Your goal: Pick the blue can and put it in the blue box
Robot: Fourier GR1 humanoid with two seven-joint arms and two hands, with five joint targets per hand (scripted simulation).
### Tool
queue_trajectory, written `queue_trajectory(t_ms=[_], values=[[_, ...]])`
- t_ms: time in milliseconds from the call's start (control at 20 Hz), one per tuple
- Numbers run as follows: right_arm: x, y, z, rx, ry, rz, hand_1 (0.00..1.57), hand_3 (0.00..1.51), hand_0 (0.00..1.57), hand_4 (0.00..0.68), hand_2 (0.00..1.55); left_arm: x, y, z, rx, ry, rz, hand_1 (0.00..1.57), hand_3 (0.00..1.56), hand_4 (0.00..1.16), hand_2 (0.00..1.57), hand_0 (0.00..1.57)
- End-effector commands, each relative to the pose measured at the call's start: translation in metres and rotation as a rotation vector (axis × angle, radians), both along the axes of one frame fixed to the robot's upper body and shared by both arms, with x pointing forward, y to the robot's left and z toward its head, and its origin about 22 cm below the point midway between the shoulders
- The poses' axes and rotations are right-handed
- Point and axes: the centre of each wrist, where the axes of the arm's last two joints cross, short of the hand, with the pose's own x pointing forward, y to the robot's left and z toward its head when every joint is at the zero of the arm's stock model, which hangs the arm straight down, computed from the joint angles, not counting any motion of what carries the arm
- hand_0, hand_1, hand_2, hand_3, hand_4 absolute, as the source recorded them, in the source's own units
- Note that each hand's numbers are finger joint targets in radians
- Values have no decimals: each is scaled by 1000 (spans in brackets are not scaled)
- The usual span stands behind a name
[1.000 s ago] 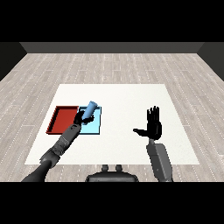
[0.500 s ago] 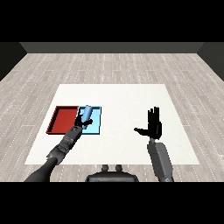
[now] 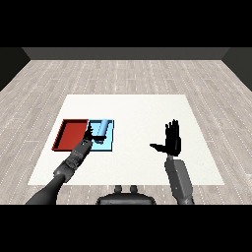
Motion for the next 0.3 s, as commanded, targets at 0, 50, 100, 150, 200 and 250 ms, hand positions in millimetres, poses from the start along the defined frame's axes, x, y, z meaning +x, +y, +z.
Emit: queue_trajectory(t_ms=[0, 50, 100, 150, 200, 250], values=[[6, -2, 3, 3, -8, 2, 0, 0, 0, 0, 0, -9, 9, -9, 8, -73, 51, 0, 0, 0, 0, 0], [5, 5, 1, -4, -17, 1, 0, 0, 0, 0, 0, 1, -4, 2, -34, -153, 47, 0, 0, 0, 0, 0], [6, 4, 5, -15, 5, 19, 0, 0, 0, 0, 0, 6, -5, 10, -76, -258, 15, 0, 0, 0, 0, 0], [-6, -3, -7, -13, 4, 29, 0, 0, 0, 0, 0, 12, -12, 17, -79, -332, -27, 0, 0, 0, 0, 0], [4, 0, 8, -47, -30, 35, 0, 0, 0, 0, 0, 13, -21, 18, -73, -354, -34, 0, 0, 0, 0, 0], [-2, -18, 3, -66, 10, 34, 0, 0, 0, 0, 0, 16, -10, 24, -81, -376, -40, 0, 0, 0, 0, 0]])
